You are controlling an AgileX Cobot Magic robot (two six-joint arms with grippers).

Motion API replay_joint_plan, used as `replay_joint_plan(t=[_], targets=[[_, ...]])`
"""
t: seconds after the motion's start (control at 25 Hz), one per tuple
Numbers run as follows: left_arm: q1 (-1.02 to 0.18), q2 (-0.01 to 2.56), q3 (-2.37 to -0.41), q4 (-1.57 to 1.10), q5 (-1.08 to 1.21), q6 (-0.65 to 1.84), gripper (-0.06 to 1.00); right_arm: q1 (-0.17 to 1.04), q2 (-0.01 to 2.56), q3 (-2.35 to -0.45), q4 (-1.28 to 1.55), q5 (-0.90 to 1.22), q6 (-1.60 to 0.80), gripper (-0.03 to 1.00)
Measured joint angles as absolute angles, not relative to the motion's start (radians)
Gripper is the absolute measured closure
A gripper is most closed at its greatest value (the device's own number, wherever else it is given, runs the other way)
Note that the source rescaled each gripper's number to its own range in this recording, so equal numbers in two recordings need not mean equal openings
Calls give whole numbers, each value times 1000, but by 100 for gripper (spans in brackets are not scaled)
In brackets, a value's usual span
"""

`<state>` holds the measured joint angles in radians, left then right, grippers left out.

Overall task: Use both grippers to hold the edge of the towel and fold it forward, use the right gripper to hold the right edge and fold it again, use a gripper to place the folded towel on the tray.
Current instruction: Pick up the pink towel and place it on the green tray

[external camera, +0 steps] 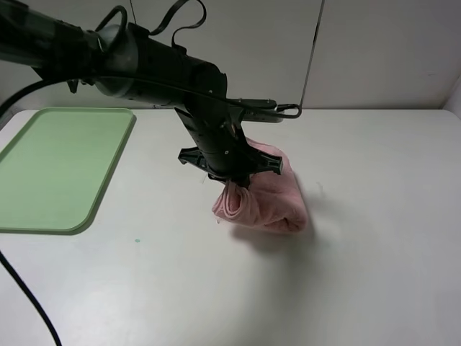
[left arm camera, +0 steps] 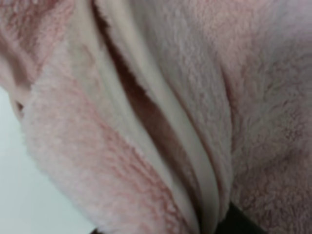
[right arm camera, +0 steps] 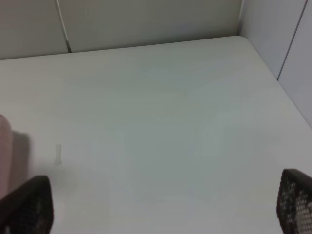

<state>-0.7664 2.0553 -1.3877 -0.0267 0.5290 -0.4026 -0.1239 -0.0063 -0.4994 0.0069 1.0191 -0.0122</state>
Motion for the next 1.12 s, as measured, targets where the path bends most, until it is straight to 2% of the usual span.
replay_joint_plan(t=[0.28,1.12], targets=[[-706,1988,-1387,-21,595,-339,79,-124,-6,-499,7,1019,-12,-3],[-328,1955,-1387,-26,714,-86,79,-124,-6,-499,7,1019,-12,-3]])
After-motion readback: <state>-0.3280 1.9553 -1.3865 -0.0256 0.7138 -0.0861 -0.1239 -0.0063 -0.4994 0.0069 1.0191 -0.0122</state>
